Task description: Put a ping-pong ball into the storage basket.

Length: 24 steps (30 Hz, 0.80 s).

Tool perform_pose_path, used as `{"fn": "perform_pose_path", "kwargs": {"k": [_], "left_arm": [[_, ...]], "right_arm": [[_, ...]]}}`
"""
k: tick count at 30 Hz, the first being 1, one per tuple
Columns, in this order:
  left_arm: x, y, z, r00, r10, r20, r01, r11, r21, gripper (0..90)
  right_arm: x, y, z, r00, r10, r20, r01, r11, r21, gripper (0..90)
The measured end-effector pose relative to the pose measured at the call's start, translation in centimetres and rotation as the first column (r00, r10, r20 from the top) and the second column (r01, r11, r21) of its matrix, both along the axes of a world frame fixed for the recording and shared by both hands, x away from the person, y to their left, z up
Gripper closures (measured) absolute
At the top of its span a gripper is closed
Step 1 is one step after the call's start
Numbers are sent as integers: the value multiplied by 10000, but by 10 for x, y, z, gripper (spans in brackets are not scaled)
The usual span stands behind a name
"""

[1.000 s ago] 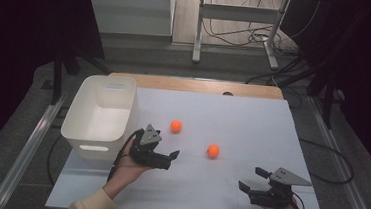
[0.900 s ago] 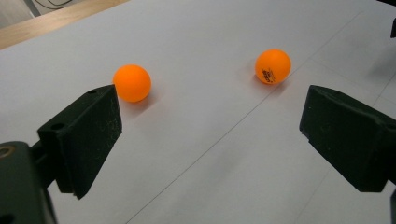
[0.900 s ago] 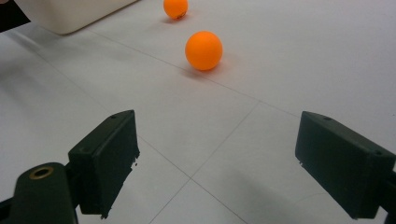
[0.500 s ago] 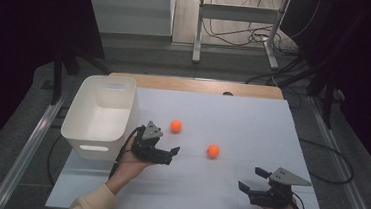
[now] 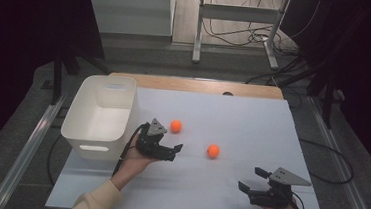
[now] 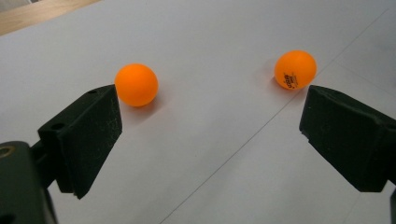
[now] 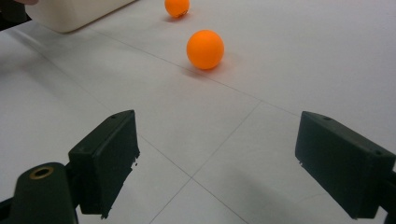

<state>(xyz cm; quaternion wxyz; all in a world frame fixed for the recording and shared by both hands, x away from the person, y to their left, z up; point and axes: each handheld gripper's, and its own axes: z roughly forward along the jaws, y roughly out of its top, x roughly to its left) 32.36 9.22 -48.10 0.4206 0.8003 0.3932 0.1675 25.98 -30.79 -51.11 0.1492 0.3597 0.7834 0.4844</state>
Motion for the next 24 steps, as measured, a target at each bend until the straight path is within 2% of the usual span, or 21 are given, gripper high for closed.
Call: {"fn": "perform_pose_path", "kwargs": {"k": [11, 24], "left_arm": [[16, -3, 10, 9998, 157, 136, -154, 9998, -161, 67], [29, -9, 12, 9999, 145, 91, -145, 9999, -12, 67]], "right_arm": [[0, 0, 0, 10000, 42, -35, -42, 10000, 38, 140], [0, 0, 0, 10000, 59, -29, -59, 10000, 9, 140]]}}
